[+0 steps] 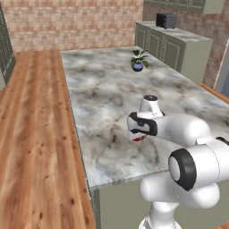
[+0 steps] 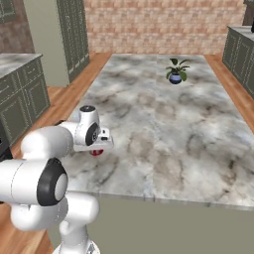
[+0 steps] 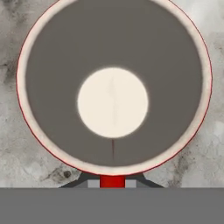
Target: Clear the mugs and bowl far away from the sink.
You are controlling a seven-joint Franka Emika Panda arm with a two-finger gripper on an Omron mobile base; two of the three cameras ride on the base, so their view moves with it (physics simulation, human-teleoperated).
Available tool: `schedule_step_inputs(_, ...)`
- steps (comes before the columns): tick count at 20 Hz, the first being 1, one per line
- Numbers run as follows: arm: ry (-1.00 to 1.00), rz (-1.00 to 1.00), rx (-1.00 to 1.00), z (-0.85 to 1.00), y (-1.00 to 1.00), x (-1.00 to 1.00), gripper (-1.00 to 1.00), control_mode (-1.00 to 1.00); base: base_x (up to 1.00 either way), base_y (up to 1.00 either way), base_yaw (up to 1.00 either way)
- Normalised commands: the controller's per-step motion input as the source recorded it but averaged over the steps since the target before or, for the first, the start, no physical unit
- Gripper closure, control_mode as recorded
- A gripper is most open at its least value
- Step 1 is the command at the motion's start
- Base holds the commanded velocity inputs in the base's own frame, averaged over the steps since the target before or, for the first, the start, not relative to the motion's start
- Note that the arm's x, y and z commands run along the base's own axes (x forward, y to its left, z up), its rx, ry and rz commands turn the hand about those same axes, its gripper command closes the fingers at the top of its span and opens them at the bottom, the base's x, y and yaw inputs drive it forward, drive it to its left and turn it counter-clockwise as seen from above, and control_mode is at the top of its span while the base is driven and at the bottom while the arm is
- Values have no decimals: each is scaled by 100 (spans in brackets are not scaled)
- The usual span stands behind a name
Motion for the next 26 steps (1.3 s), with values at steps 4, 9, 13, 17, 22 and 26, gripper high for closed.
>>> schedule_step_inputs(4, 0, 0, 0, -33, 0, 24, 100, -100, 0, 0, 0)
schedule_step_inputs(9, 0, 0, 0, -31, 0, 22, 100, -100, 0, 0, 0)
schedule_step_inputs(13, 0, 0, 0, -30, 0, 18, 100, -100, 0, 0, 0)
schedule_step_inputs(17, 0, 0, 0, -33, 0, 11, 100, -100, 0, 0, 0)
schedule_step_inputs(22, 0, 0, 0, -36, 1, 18, 100, -100, 0, 0, 0)
schedule_step_inputs(26, 0, 0, 1, 2, 1, -5, -100, -100, 0, 0, 0)
